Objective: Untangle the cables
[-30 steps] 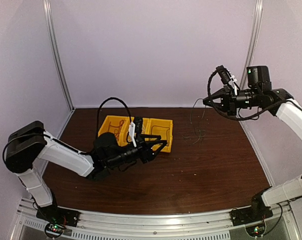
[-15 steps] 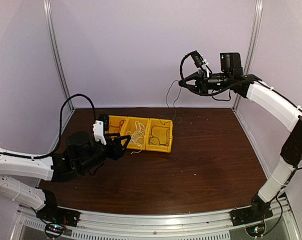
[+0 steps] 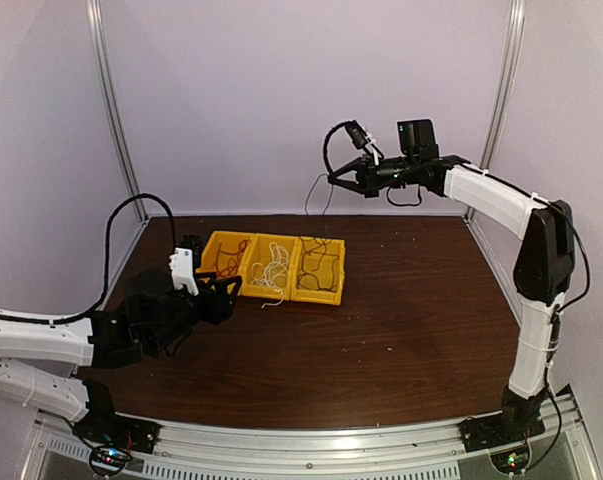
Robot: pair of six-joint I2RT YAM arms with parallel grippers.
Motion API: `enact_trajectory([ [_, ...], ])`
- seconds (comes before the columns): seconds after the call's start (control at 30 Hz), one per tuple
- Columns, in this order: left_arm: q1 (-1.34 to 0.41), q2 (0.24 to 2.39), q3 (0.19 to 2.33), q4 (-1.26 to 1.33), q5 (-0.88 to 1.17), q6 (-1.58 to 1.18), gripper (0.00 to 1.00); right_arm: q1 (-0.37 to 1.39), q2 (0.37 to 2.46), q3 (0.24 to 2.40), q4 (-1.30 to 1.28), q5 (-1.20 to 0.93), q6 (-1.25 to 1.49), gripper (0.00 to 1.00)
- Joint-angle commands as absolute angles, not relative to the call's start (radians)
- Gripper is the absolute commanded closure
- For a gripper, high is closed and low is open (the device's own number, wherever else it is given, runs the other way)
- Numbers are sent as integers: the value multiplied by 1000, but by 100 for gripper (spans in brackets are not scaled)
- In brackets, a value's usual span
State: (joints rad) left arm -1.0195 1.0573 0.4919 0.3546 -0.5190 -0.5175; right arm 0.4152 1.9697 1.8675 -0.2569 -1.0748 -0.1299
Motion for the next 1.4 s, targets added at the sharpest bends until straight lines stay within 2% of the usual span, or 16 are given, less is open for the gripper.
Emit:
enact_trajectory([
  [0.0,-1007,1020,470,346,-554,-529,36,421,2065,1926,-294,-1022,-195,100],
  [0.23,-989,977,456,325,-577,-516,34,437,2129,1891,-445,-917,-415,100],
  [0.47,-967,959,425,337,-563,-531,33,460,2116,1796,-456,-772,-487,100],
  [0.9,-957,986,415,340,-532,-554,31,595,2283,1930,-554,-357,-490,100],
  [1.0,-934,988,455,284,-500,-558,27,596,2252,1949,-586,-311,-496,91],
  [1.1,-894,986,508,208,-449,-552,25,596,2161,1917,-607,-310,-504,65],
  [1.2,-847,990,570,128,-381,-517,22,597,2050,1845,-607,-340,-494,50],
  [1.37,-784,1014,718,-64,-330,-410,15,595,1904,1749,-646,-350,-488,38],
])
